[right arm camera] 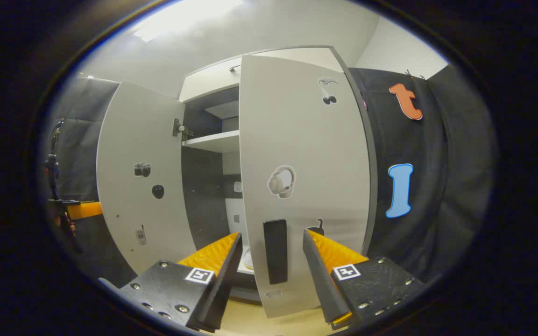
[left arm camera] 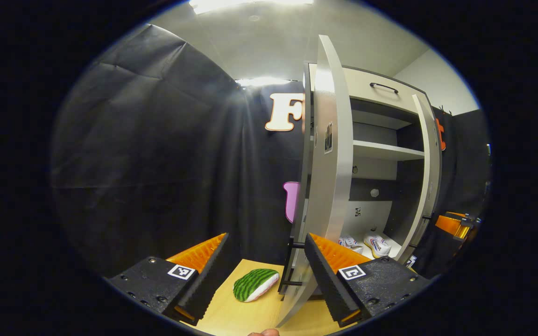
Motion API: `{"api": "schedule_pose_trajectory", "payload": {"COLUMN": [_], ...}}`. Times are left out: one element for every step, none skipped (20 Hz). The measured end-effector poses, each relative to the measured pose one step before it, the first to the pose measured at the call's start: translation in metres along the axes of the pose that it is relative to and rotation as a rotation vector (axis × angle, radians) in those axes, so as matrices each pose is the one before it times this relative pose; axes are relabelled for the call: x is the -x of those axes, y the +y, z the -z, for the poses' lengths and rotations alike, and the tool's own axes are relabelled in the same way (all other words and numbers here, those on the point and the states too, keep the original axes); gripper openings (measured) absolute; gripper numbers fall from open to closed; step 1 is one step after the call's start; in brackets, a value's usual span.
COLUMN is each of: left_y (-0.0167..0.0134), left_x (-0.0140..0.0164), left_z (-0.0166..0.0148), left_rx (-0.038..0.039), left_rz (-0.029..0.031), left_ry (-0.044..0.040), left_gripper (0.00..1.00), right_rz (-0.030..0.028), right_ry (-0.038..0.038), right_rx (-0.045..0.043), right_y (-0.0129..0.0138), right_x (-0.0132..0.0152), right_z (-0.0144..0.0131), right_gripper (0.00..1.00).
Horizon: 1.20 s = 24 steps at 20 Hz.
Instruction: Grab one shoe with the right hand and put it into the shoe cabinet, grab the other shoe with the left hand and put it into the shoe cabinet; then close the right door with the right hand and the left door with the left hand.
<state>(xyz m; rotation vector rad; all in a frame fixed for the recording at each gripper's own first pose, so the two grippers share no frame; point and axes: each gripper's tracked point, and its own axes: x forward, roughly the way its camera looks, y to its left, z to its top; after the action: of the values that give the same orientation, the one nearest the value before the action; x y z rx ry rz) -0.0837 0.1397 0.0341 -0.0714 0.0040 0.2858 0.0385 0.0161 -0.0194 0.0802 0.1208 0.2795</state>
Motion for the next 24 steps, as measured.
{"api": "schedule_pose_trajectory", "payload": {"left_y": [-0.00156, -0.00206, -0.00156, -0.00257, -0.00313, -0.00397, -0.00691, -0.00832, -0.00877, -0.00889, -0.00866, -0.00523, -0.00667, -0.00392, -0.00558, -0.00239, -0.00282, -0.00425, -0.00441, -0.00681, -0.00419, -0.00269, -0.004, -0.00605], "left_x": [0.00018, -0.00052, -0.00034, -0.00011, -0.00036, 0.00032, -0.00045, -0.0003, -0.00245, -0.0012, -0.00187, -0.00281, -0.00206, -0.00261, -0.00238, 0.00008, -0.00011, -0.00274, -0.00386, -0.00931, -0.00412, -0.00257, -0.00198, -0.00181], "left_z": [-0.0005, 0.00031, 0.00001, -0.00006, 0.00038, 0.00104, 0.00058, -0.00033, 0.00208, 0.00164, 0.00085, 0.00144, 0.00007, 0.00071, 0.00078, 0.00108, -0.00041, 0.00134, 0.00112, 0.00295, -0.00041, -0.00035, 0.00027, 0.00041], "left_rx": [-0.00375, -0.00164, 0.00102, 0.0034, 0.00534, 0.00535, 0.00673, 0.00504, 0.00596, 0.00864, 0.00743, 0.00392, 0.00429, 0.00367, 0.00597, 0.00635, 0.00888, 0.00589, 0.00017, -0.00902, -0.01518, -0.01573, -0.00672, 0.00443], "left_rz": [0.00786, 0.00722, 0.00824, 0.00855, 0.00953, 0.01396, 0.02322, 0.02679, 0.02845, 0.02763, 0.02299, 0.01971, 0.01727, 0.01698, 0.01766, 0.01899, 0.01732, 0.0139, 0.00847, 0.00363, 0.00078, 0.00342, 0.00929, 0.01446], "left_ry": [0.00134, 0.0003, 0.00132, 0.00008, 0.00229, 0.00113, 0.0011, -0.00012, 0.00396, 0.00445, 0.00365, 0.00316, 0.0008, 0.00293, 0.00009, 0.00021, 0.00008, 0.00209, 0.00067, 0.00169, -0.00149, 0.00189, -0.00075, -0.00231], "left_gripper": [0.92, 0.92, 0.95, 0.95, 0.89, 0.93, 0.93, 0.87, 0.86, 0.92, 0.92, 0.92, 0.87, 0.92, 0.92, 0.92, 0.92, 0.92, 0.91, 0.91, 0.91, 0.92, 0.92, 0.92], "right_rz": [0.00135, 0.0007, -0.00042, -0.0015, -0.00087, -0.00089, -0.00101, -0.00091, -0.0001, 0.00138, 0.003, 0.00556, 0.00924, 0.00974, 0.0087, 0.00779, 0.00811, 0.00926, 0.00968, 0.01052, 0.01148, 0.0108, 0.01142, 0.01158], "right_ry": [0.00068, 0.00079, 0.00151, 0.0013, -0.00024, -0.0002, 0.00025, 0.00126, 0.00103, 0.0001, 0.00056, -0.00064, -0.00171, -0.00193, -0.00005, 0.00063, -0.00056, -0.00189, -0.00183, -0.00212, -0.00226, -0.00197, -0.0008, -0.00017], "right_rx": [0.00103, 0.00042, -0.0016, -0.00313, -0.00255, -0.00201, -0.00149, -0.00017, 0.00106, 0.00168, 0.00282, 0.00406, 0.00544, 0.00341, -0.00021, -0.00264, -0.0023, -0.0001, 0.00206, 0.00351, 0.00297, 0.00145, -0.00048, -0.00072], "right_y": [-0.00033, 0.00043, 0.00061, 0.00114, 0.00044, 0.00013, 0.00078, 0.00157, 0.001, -0.00061, -0.00115, -0.00399, -0.00373, -0.00521, -0.00516, -0.00407, -0.00396, -0.00271, -0.00449, -0.00466, -0.00516, -0.0056, -0.00547, -0.0048], "right_x": [-0.00128, -0.00172, -0.00131, -0.00087, -0.00121, -0.00064, 0.00002, 0.00006, 0.00072, 0.00089, 0.00107, 0.00018, 0.00104, 0.00084, 0.00081, 0.00116, 0.00229, 0.00309, 0.0027, 0.00278, 0.00251, 0.0017, 0.00201, 0.00264], "right_z": [0.00027, 0.00091, 0.0008, 0.00129, 0.00011, 0.00076, 0.00015, 0.00077, 0.00015, -0.00087, -0.00026, 0.00027, -0.00047, -0.00118, -0.00137, -0.00029, -0.00082, 0.00005, -0.00151, -0.00086, -0.00085, -0.00016, -0.0002, -0.00051], "right_gripper": [0.78, 0.77, 0.77, 0.78, 0.77, 0.78, 0.78, 0.78, 0.78, 0.78, 0.78, 0.77, 0.78, 0.78, 0.78, 0.78, 0.78, 0.78, 0.78, 0.78, 0.78, 0.78, 0.78, 0.77]}}
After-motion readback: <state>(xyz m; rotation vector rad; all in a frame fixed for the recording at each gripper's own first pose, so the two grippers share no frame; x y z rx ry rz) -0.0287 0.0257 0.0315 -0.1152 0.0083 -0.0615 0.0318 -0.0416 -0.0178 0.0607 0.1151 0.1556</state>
